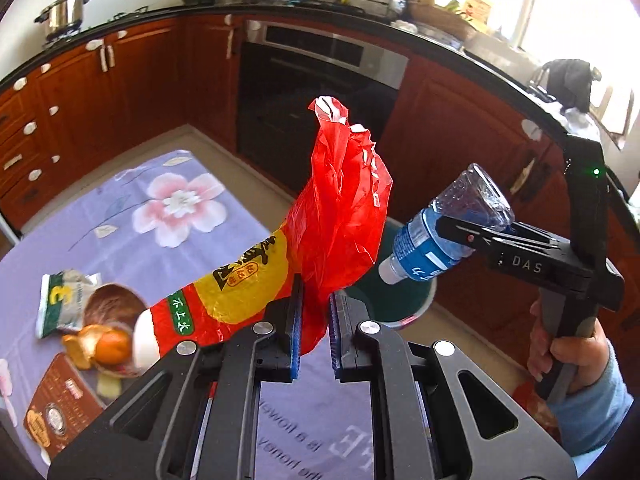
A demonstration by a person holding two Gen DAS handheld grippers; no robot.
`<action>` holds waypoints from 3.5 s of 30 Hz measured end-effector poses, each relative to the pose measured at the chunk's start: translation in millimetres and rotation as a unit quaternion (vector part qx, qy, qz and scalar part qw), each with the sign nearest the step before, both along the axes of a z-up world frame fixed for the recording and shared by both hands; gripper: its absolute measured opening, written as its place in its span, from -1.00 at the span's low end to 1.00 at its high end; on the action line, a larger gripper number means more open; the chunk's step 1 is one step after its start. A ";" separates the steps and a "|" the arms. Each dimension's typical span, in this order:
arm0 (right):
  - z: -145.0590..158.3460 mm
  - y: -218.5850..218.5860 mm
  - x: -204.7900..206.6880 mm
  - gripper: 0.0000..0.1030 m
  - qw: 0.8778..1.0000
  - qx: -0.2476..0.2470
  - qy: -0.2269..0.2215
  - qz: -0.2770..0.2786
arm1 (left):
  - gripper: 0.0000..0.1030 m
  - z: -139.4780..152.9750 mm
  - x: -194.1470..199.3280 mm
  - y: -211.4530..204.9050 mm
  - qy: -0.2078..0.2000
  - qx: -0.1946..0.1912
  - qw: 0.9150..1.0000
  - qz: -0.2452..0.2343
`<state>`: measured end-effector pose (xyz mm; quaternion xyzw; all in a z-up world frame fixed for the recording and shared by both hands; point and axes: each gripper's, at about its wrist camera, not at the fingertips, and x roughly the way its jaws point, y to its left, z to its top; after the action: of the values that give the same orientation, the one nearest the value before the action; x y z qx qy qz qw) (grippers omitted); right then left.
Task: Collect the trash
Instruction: 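Carry the snack bag and water bottle in both grippers over the trash bin, then open the left gripper to drop the snack bag while the right releases the bottle into the bin, then grasp the white paper cup with the right gripper and lift it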
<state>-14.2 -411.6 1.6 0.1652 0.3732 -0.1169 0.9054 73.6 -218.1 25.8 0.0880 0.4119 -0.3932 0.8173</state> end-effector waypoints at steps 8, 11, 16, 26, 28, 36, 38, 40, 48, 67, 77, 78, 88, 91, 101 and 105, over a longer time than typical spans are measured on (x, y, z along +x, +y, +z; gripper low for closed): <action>-12.9 -73.8 -14.9 0.20 0.997 -0.014 0.004 -0.074 | -0.77 -48.1 0.5 -115.6 0.057 0.010 0.994 -0.087; -23.9 -91.9 -17.7 0.20 0.996 -0.013 0.016 -0.084 | -0.77 -69.9 2.9 -142.3 0.082 0.014 0.991 -0.101; -38.2 -114.2 -14.6 0.20 0.995 -0.004 0.027 -0.094 | -0.77 -99.5 11.5 -173.9 0.110 0.023 0.988 -0.110; -44.0 -127.0 -10.5 0.20 0.995 -0.016 0.036 -0.095 | -0.70 -144.6 20.1 -205.3 0.152 0.039 0.981 -0.117; -43.2 -128.2 -11.1 0.20 0.995 -0.019 0.038 -0.095 | -0.62 -150.4 19.9 -209.8 0.150 0.052 0.981 -0.112; -46.7 -125.0 -4.7 0.20 0.995 -0.019 0.044 -0.086 | 0.35 -146.8 23.9 -202.1 0.124 0.068 0.987 -0.071; -47.7 -122.3 -1.7 0.20 0.996 -0.020 0.045 -0.080 | 0.50 -142.6 24.0 -196.3 0.117 0.071 0.989 -0.058; -49.4 -119.2 2.5 0.20 0.996 -0.018 0.048 -0.074 | 0.63 -138.2 26.2 -186.5 0.114 0.069 0.990 -0.046; -73.3 -99.6 25.3 0.20 0.996 -0.003 0.081 -0.043 | 0.92 -115.5 31.2 -142.9 0.085 0.064 0.994 -0.013; -96.1 -69.8 38.5 0.60 0.992 0.038 0.119 -0.030 | 0.92 -93.2 36.8 -91.8 0.068 0.042 0.997 0.002; -80.7 -50.8 35.1 0.79 0.991 0.049 0.123 -0.029 | 0.92 -77.0 26.2 -62.5 0.059 0.023 0.998 0.013; -78.7 -47.9 34.6 0.79 0.991 0.048 0.124 -0.028 | 0.92 -75.1 25.5 -59.0 0.057 0.020 0.998 0.015; -45.4 -0.6 25.2 0.83 0.995 0.025 0.099 -0.006 | 0.92 -52.8 12.4 -1.2 0.040 -0.002 0.998 0.044; -36.2 16.8 26.0 0.86 0.996 0.018 0.091 0.009 | 0.92 -48.5 8.6 19.7 0.035 -0.007 0.998 0.057; -24.7 92.5 55.1 0.86 0.991 0.006 0.092 0.102 | 0.92 -56.7 11.9 101.9 0.041 -0.007 0.992 0.117; -34.3 134.2 75.9 0.86 0.982 0.000 0.108 0.156 | 0.92 -71.8 21.7 139.2 0.056 0.002 0.988 0.147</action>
<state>61.6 -277.4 -32.6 0.0909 0.4898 0.0090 0.8670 95.2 -79.0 -46.0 0.0057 0.4661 -0.2722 0.8418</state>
